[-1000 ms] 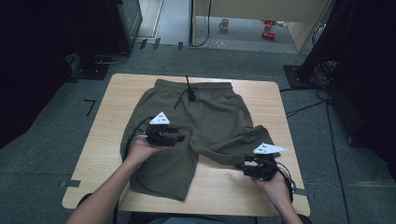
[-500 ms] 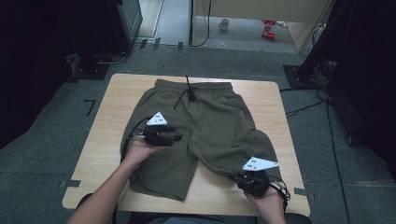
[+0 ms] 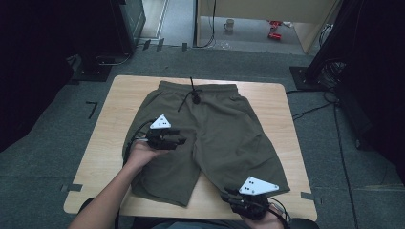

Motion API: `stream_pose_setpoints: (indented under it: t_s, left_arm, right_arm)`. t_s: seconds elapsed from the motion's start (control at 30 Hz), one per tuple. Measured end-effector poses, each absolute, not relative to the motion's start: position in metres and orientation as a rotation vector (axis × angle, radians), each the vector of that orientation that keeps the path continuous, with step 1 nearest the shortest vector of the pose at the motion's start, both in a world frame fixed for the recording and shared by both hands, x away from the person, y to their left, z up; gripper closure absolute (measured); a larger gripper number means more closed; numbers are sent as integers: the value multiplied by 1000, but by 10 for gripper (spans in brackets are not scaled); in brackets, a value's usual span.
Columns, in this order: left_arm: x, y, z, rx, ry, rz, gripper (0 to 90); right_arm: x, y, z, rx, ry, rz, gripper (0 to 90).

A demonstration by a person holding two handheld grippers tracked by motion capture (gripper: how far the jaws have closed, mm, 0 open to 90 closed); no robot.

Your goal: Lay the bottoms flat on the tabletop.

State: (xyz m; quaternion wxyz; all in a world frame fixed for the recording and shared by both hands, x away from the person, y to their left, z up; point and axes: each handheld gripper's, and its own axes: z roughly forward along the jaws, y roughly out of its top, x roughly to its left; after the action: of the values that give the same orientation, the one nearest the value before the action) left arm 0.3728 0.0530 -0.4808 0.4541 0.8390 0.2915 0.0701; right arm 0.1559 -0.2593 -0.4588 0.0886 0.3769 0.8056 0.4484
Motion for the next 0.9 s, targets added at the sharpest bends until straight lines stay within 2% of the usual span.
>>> stream_pose_setpoints:
  t_s: [0.07,0.13,0.33,0.53,0.7,0.9]
  left_arm:
    - [373,53,-481,2068,722,176,474]
    - [373,54,-481,2069,723,183,473]
    - [375,57,-481,2094,732,199,469]
    - [378,73,-473,2102,755,203,459]
    - [376,90,-471,2140,758,223,468]
    - [356,127,-479,2149,803,170,471]
  right_arm:
    - [159,-263,-450,1129,2354,1355,524]
    - [162,-270,-437,1128,2295,1383,521]
    - [190,-297,-421,1184,2152,1450,598]
    - [227,-303,-428,1152,2110,1396,623]
    - [263,-308,-438,1164,2109,1362,602]
    - [303,-320,-454,1220,2093,1351,571]
